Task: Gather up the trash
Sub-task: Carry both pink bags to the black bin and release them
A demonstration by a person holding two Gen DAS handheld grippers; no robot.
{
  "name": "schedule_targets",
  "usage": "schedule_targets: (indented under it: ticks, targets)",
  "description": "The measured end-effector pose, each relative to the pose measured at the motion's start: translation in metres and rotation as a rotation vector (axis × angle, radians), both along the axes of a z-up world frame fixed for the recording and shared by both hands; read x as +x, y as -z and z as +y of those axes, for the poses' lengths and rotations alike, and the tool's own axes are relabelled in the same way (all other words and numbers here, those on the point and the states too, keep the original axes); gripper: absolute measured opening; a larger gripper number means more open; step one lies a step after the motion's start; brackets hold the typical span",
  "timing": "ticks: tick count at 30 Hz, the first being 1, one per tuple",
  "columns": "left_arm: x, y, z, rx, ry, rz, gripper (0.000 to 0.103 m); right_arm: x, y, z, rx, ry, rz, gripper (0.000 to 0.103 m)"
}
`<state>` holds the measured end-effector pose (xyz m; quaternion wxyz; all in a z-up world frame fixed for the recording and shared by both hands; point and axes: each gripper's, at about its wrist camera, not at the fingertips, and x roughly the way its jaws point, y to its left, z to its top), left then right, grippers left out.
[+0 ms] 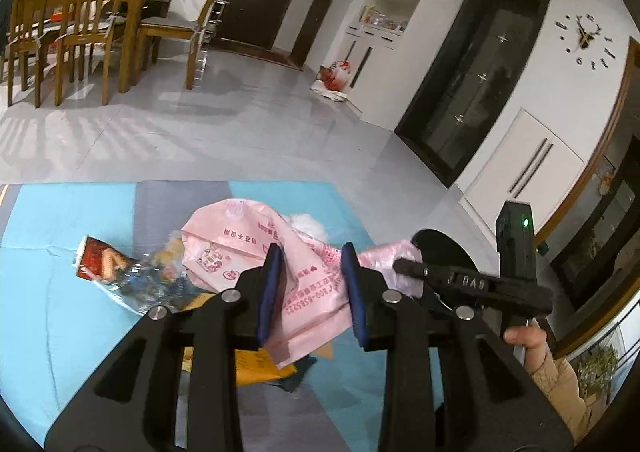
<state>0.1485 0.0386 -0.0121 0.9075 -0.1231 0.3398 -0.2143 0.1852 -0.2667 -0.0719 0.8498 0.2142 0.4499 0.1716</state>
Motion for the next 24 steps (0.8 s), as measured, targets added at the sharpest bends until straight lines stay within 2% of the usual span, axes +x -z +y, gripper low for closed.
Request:
schedule_targets:
  ticks: [6, 11, 15, 19, 24]
  targets:
    - [0.004, 0.005, -0.041, -0.032, 0.058, 0.034, 0.032, -0.009, -0.011, -0.035, 0.038, 0.083, -0.028, 0.038]
    - [0.013, 0.004, -0.085, -0.027, 0.128, 0.048, 0.032, -0.024, -0.019, -0.075, 0.058, 0.177, -0.064, 0.038]
    - [0.022, 0.004, -0.134, -0.031, 0.218, 0.057, 0.032, -0.037, -0.02, -0.114, 0.042, 0.294, -0.076, 0.038]
    - [0.033, 0.008, -0.193, -0.017, 0.325, 0.077, 0.033, -0.051, -0.016, -0.16, -0.015, 0.466, -0.061, 0.039]
    - [0.047, 0.017, -0.266, 0.004, 0.418, 0.095, 0.033, -0.058, 0.001, -0.202, 0.047, 0.586, -0.01, 0.039]
